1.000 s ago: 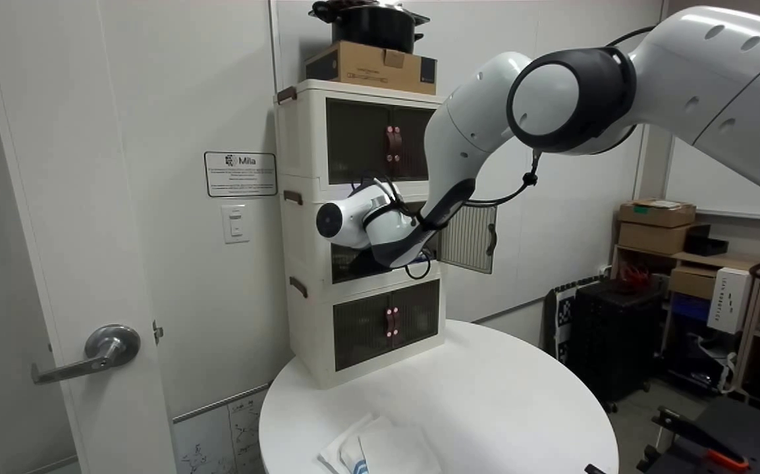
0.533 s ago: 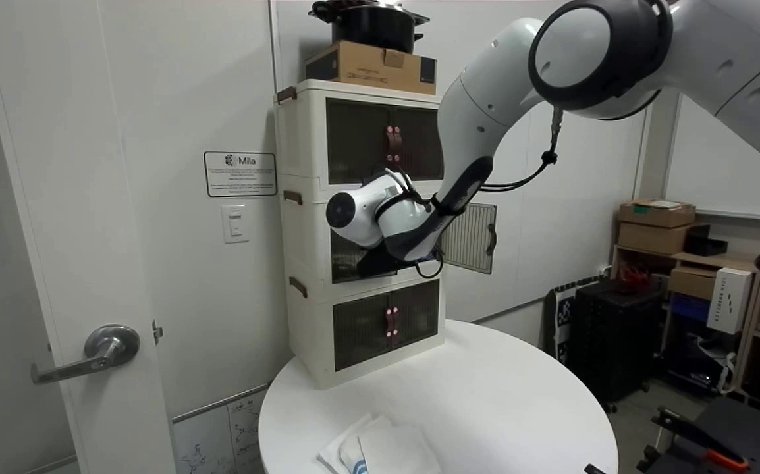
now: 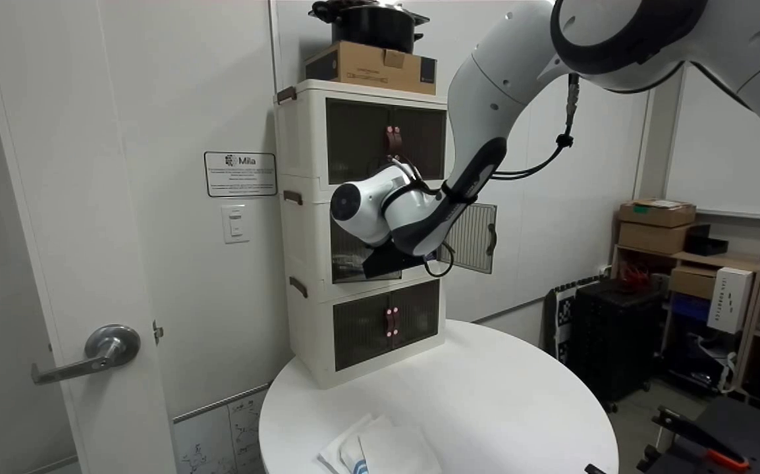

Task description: Open the right and left middle cabinet doors, respectively

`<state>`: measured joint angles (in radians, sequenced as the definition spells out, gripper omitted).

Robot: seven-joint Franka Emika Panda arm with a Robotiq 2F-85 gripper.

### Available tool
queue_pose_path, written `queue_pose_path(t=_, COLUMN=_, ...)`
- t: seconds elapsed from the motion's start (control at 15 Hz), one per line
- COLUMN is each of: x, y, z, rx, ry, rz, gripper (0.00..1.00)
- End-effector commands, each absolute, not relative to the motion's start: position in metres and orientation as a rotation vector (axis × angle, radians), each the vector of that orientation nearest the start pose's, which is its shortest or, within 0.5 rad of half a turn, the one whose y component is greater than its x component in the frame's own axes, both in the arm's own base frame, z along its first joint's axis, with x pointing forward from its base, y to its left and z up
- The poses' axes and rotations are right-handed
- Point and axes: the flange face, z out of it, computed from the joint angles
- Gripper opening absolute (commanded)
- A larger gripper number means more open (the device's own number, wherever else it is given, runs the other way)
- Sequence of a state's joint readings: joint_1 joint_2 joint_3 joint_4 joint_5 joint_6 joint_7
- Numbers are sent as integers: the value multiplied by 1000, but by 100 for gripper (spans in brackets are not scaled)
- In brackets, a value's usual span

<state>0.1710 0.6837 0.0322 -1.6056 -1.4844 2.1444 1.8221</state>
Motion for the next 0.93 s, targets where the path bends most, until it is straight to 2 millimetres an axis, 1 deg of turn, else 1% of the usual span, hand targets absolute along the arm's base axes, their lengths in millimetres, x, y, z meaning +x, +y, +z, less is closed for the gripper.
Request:
queue_pose_path(t=0.0, x=683, y=84, z=246, rx=2093, ry=-721, rz=1100, gripper=72)
queue_pose_path(t=0.2, x=679, y=80, z=249, rx=2092, ry=-739, rz=1107, gripper=95)
queue_pose_path(t=0.27, x=677, y=79, z=250, rx=2098, ry=-743, rz=1107, gripper=99)
queue_pose_path(t=0.53, x=673, y=75, z=255, rx=2110, ry=-770, rz=1114, gripper=100)
queue_pose_path(t=0.87, x=669, y=77, z=262, rx=2118, ry=-785, rz=1113, gripper=100)
